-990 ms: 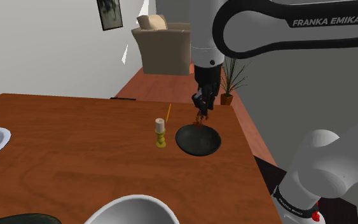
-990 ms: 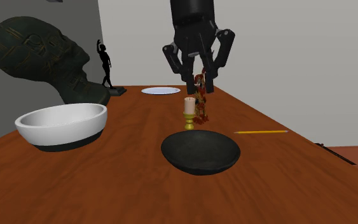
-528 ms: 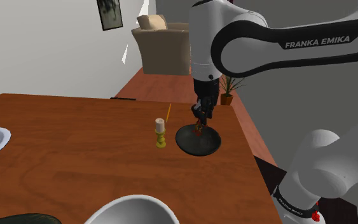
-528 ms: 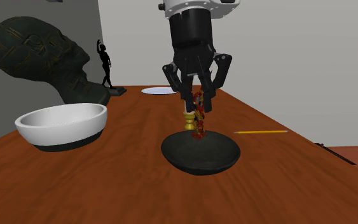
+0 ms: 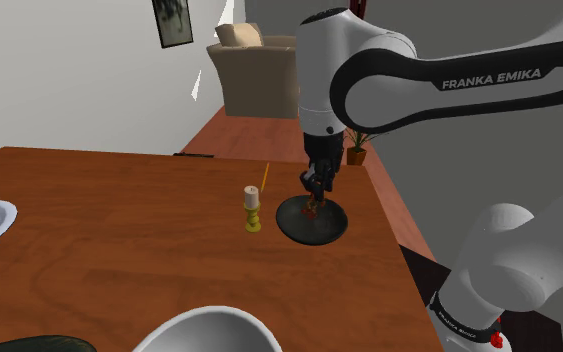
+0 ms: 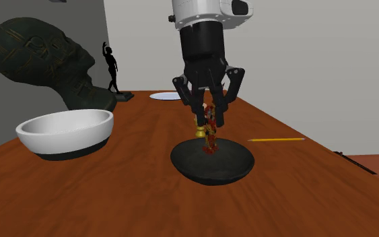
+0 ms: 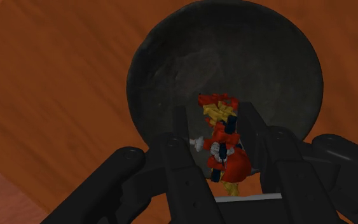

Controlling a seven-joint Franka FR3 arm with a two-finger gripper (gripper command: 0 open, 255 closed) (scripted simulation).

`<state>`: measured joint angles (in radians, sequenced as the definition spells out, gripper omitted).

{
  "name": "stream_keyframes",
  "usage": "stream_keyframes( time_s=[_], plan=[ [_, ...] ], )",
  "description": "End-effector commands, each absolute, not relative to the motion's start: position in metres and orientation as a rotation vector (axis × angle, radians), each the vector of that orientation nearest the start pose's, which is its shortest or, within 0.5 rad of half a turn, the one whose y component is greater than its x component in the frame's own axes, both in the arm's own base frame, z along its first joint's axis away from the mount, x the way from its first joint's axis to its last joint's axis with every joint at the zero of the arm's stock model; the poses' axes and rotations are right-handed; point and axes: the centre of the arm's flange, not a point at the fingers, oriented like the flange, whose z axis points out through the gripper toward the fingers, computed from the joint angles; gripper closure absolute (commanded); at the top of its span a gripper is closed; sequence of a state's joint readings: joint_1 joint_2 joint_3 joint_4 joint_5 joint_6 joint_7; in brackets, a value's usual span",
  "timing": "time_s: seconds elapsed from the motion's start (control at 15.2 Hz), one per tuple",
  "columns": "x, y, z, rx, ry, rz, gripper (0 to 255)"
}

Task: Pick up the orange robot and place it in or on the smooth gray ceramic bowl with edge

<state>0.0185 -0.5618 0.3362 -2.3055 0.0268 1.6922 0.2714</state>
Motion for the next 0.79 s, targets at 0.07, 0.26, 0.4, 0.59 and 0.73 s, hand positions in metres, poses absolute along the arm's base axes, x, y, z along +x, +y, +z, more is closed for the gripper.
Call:
stream_keyframes(
  time_s=[0.07,0.26,0.4,0.59,0.73],
  plan=[
    [0.352,0.152,0.535,-3.307,-0.039,0.051,255],
    [0.352,0.152,0.535,-3.307,-0.039,0.051,0],
    [0.352,0.152,0.535,-3.307,-0.039,0.051,0],
    [0.353,0.156,0.561,-3.307,-0.039,0.051,0],
    [0.354,0.16,0.584,-3.307,-0.039,0.051,0]
  ],
)
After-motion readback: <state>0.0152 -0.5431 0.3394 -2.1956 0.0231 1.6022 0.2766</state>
